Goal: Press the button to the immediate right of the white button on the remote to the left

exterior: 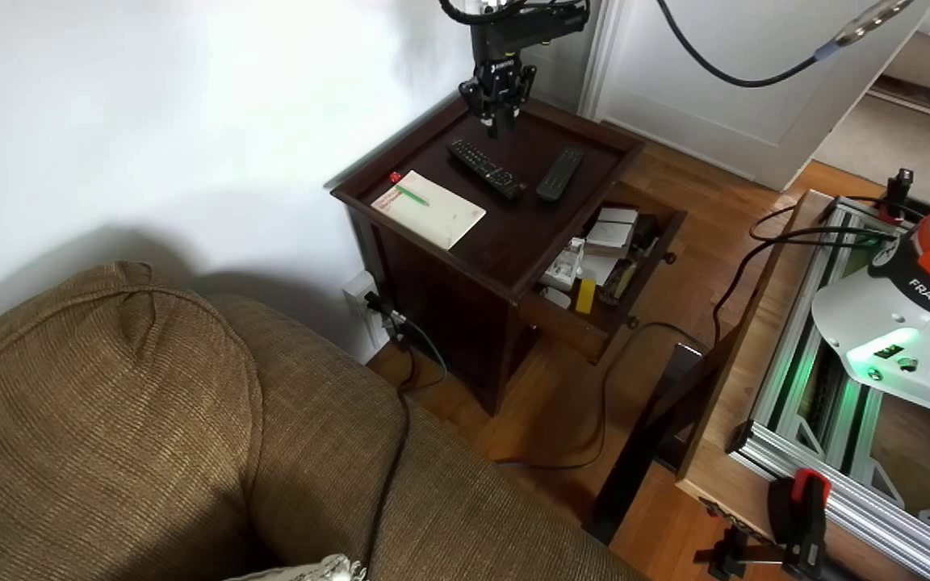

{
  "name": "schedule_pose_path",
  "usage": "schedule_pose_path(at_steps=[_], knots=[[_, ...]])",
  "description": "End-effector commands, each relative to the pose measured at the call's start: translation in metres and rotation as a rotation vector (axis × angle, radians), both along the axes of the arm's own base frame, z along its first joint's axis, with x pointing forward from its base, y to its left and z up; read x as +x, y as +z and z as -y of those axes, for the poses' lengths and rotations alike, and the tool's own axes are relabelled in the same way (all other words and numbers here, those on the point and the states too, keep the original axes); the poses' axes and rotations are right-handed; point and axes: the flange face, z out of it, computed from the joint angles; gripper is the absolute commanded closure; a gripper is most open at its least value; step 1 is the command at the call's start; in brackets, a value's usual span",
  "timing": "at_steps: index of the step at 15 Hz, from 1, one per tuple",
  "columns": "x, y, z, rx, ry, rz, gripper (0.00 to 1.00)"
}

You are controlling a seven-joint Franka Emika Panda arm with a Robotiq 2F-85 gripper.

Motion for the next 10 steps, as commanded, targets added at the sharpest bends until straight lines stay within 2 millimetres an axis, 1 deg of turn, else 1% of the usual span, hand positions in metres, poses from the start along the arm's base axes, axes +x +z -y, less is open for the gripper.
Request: schedule_pose_path(at_steps=[1,3,4,5,6,7,8,9,10], knots=[[-0.044,0.031,-0.009,-0.037,0.137,0.142,0.29],[-0.061,0.044,-0.008,-0.036,0.196,0.246,0.16],[-0.071,0.05,-0.008,-0.03,0.228,0.296,0.07],[-0.085,0.053,-0.005,-0.018,0.249,0.321,0.01],[-0.098,0.054,-0.005,-0.011,0.267,0.334,0.0],[-0.107,0.054,-0.004,-0.01,0.281,0.34,0.0],[-0.075,0.049,-0.007,-0.022,0.249,0.317,0.0],[-0.083,0.051,-0.006,-0.022,0.254,0.317,0.0],[-0.082,0.053,-0.006,-0.022,0.253,0.322,0.0]])
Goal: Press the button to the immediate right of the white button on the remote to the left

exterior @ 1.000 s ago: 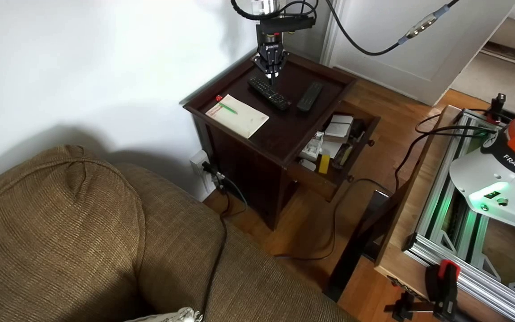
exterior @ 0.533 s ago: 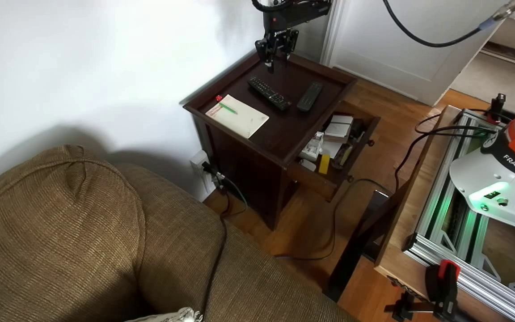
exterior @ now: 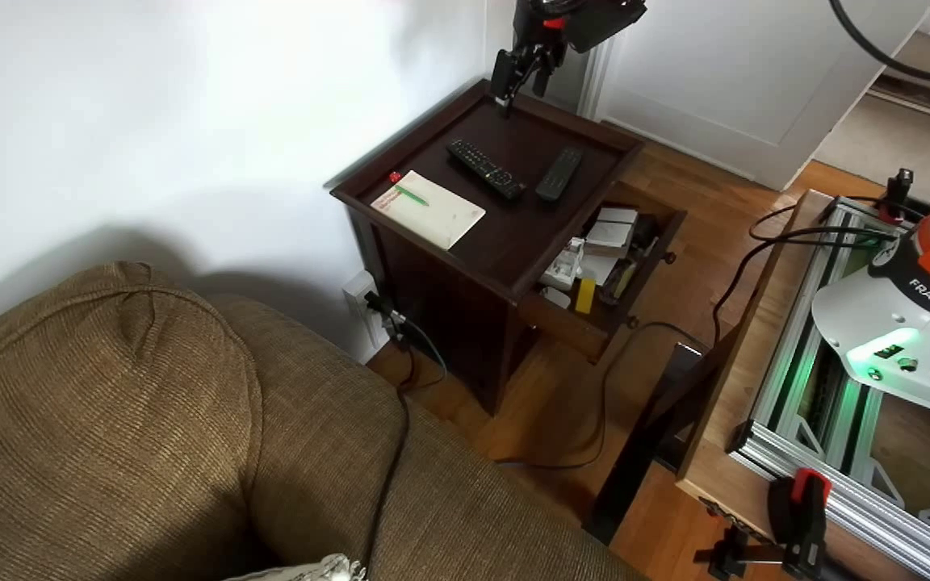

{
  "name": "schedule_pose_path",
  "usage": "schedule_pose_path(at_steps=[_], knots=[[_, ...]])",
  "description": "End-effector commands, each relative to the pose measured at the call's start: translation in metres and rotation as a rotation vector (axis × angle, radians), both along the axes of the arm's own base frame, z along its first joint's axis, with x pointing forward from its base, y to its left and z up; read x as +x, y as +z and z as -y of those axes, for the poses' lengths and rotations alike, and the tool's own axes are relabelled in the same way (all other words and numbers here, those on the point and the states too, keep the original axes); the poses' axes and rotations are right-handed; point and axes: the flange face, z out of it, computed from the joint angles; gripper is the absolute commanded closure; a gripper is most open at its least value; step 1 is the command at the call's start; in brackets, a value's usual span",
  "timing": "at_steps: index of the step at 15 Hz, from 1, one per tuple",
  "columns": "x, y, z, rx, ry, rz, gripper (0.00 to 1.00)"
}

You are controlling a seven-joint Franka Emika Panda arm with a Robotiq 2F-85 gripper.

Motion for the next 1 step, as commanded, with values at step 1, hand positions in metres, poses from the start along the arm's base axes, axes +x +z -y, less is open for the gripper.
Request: schedule_pose_path(at_steps=[1], knots=[[0.0023,0.0016,-0.0006,0.0,0.0,0.002,0.0]])
